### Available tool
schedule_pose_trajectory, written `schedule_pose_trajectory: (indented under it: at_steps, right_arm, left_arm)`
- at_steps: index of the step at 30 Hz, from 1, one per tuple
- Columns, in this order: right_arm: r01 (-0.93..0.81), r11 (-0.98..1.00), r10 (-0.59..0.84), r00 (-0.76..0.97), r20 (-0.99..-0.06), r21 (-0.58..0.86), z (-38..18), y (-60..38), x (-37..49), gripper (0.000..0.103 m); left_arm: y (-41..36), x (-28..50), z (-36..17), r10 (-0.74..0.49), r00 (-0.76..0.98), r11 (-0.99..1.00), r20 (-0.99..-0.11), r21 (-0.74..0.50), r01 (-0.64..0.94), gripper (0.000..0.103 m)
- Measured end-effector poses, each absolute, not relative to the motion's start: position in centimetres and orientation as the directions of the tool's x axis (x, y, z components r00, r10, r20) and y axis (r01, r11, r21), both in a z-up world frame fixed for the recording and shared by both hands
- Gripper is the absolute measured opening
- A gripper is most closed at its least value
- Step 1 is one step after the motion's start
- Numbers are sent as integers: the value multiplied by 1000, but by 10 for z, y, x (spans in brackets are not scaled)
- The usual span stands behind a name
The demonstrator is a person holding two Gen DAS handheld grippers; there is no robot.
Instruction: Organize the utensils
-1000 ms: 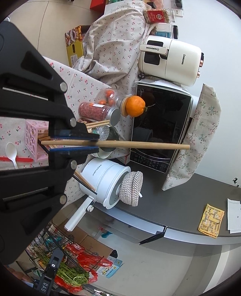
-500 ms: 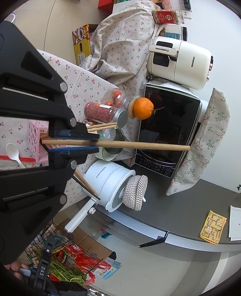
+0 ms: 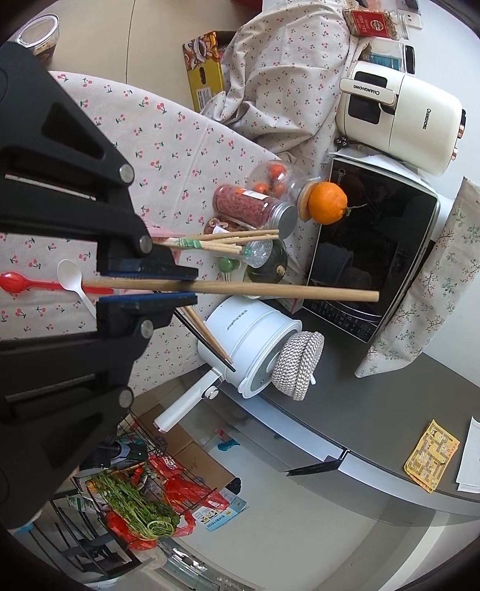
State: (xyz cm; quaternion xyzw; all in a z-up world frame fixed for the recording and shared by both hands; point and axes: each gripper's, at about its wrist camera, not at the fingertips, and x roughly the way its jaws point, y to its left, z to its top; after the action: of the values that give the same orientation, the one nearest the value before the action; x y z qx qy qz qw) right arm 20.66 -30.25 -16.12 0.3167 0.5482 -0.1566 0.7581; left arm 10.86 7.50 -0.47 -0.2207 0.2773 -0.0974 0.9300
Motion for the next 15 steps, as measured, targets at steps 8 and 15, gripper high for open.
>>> schedule_pose_trajectory:
  at_steps: [8, 15]
  right_arm:
    - [695, 716, -176, 267, -947, 63, -171, -280, 245, 52]
    - [566, 823, -204, 369, -907, 45, -170, -262, 268, 15]
  left_arm:
    - [90, 110, -10, -340, 801, 850, -493, -525, 38, 7]
    - [100, 111, -10, -348, 799, 835, -491, -549, 26, 7]
